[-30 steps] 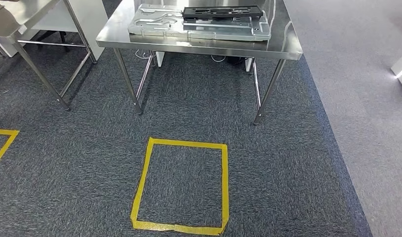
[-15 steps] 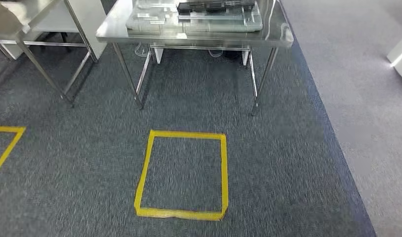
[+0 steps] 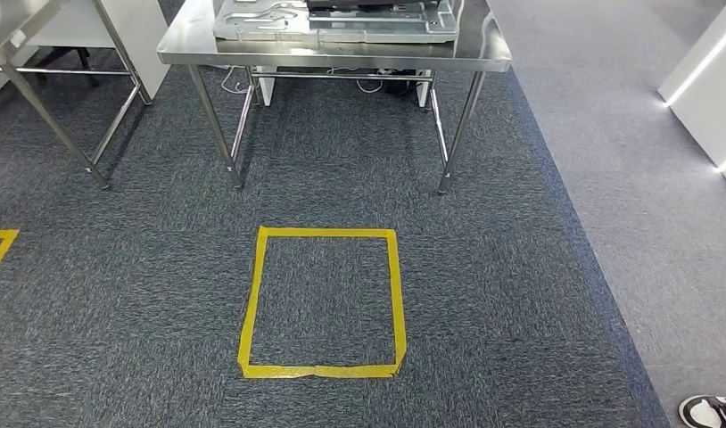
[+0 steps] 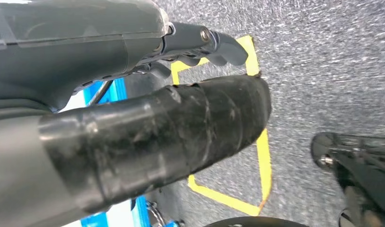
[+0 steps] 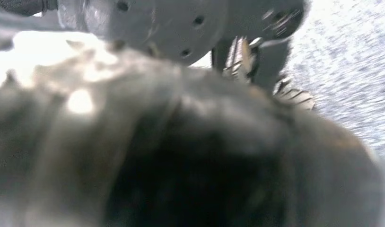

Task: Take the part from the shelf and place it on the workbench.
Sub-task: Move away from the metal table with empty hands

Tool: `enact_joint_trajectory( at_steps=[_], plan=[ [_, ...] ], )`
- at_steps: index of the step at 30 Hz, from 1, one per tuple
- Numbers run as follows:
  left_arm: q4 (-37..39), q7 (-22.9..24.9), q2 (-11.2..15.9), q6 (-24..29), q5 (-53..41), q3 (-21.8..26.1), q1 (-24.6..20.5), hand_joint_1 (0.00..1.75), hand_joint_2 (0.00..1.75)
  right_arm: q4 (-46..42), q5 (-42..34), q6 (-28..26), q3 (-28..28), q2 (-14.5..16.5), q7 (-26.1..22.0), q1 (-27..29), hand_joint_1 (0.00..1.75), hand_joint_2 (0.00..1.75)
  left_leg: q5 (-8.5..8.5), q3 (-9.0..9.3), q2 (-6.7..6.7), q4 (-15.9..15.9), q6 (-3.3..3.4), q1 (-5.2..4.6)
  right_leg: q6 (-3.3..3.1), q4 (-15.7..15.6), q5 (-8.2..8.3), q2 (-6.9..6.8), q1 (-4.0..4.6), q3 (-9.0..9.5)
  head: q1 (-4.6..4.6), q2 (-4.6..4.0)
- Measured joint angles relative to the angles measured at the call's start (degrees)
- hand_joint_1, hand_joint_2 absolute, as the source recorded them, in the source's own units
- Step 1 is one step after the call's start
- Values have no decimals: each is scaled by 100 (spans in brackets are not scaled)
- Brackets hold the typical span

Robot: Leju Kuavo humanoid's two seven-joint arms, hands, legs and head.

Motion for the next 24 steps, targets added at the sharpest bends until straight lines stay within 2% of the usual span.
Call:
enact_joint_trajectory(
  at_steps=[1,2,3,4,5,6,7,8,9,11,12,14,15,16,17,18,19,20,21,22,23,24],
  plan=[
    [0,8,-15,29,-14,-1,2,0,0,1,74,-147,1,-9,17,6,0,0,3,-12,62,4,15,-18,13,388,-181,-10,-1,-164,-1,1],
    [0,13,-34,58,-25,-2,2,0,0,2,177,-353,8,-14,32,15,0,0,5,-21,123,11,22,-38,22,679,-281,-16,0,-278,-1,1],
    [0,17,-54,80,-33,-2,-4,0,0,4,287,-569,21,-19,41,27,0,0,3,-25,176,18,28,-60,20,771,-266,-25,2,-292,-1,1],
    [0,19,-74,99,-37,-2,-14,0,0,5,385,-754,42,-26,45,39,0,0,-3,-21,225,25,32,-79,2,628,-145,-43,8,-188,-2,1],
    [0,20,-93,109,-38,-2,-26,0,0,6,447,-856,64,-34,51,48,0,0,-13,-8,270,30,36,-96,-32,286,45,-83,24,14,-1,1],
    [0,21,-113,113,-39,-2,-35,0,0,6,471,-862,84,-49,63,54,0,0,-26,7,312,32,35,-109,-85,-134,209,-182,53,248,-2,1],
    [0,22,-130,116,-41,-2,-42,0,0,6,463,-793,97,-66,86,52,0,0,-41,17,354,43,25,-128,-138,-501,318,-287,91,442,-1,1],
    [0,22,-144,115,-44,-2,-48,0,0,6,427,-656,102,-81,122,48,0,0,-54,19,399,51,12,-142,-185,-735,367,-365,126,554,-3,1],
    [0,22,-155,115,-48,-2,-61,0,0,6,380,-506,103,-101,162,45,0,0,-64,17,447,57,-4,-153,-219,-836,361,-407,153,589,-3,1],
    [-2,19,-169,114,-72,-2,-105,0,0,6,297,-267,102,-132,241,47,0,0,-86,37,537,56,-37,-167,-258,-871,375,-320,146,574,-4,1],
    [-4,18,-174,114,-96,-4,-130,0,0,6,267,-199,101,-143,272,49,0,0,-130,37,496,94,-63,-166,-281,-903,391,-273,124,581,-3,1],
    [-10,18,-184,108,-151,-15,-151,0,0,6,217,-91,91,-157,335,41,0,0,-375,-111,263,452,-119,-143,-331,-963,430,-188,73,592,-6,1],
    [-11,19,-189,101,-173,-21,-152,0,0,6,199,-46,83,-164,360,36,0,0,-563,-285,124,823,-145,-116,-342,-968,437,-145,71,585,-8,1],
    [-11,21,-192,93,-185,-26,-151,0,0,6,189,-16,75,-172,378,32,0,0,-738,-491,49,1239,-164,-93,-348,-962,440,-96,68,575,-8,1],
    [-11,22,-196,86,-193,-30,-152,0,0,7,183,4,68,-179,387,30,0,0,-835,-673,20,1587,-183,-73,-348,-952,440,-38,66,568,-8,1],
    [-11,24,-197,82,-197,-32,-153,0,0,7,180,18,63,-184,392,30,0,0,-823,-784,10,1769,-200,-54,-346,-939,439,29,62,566,-8,1],
    [-11,26,-198,79,-199,-34,-153,0,0,8,178,25,60,-187,394,31,0,0,-683,-785,4,1707,-215,-35,-339,-920,435,100,54,565,-8,1],
    [-11,26,-200,78,-201,-36,-152,0,0,8,178,32,58,-189,396,29,0,0,-448,-680,-25,1416,-228,-13,-324,-893,425,177,44,564,-8,1],
    [-10,27,-201,78,-203,-36,-147,0,0,8,177,37,57,-190,396,27,0,0,-225,-530,-106,1031,-236,12,-301,-858,411,249,31,559,-7,1],
    [-10,27,-204,76,-205,-37,-141,0,0,8,177,39,56,-194,396,22,0,0,-79,-394,-231,679,-240,24,-265,-812,394,315,30,537,-8,1],
    [-9,27,-211,75,-207,-37,-136,0,0,8,177,40,56,-198,398,15,0,0,-4,-311,-338,441,-229,32,-222,-772,386,371,30,507,-8,1],
    [-9,26,-219,62,-247,-42,-142,0,0,8,148,34,55,-200,417,-15,0,0,-7,-292,-411,347,-209,28,-176,-747,390,421,27,473,-7,1]
  ],
)
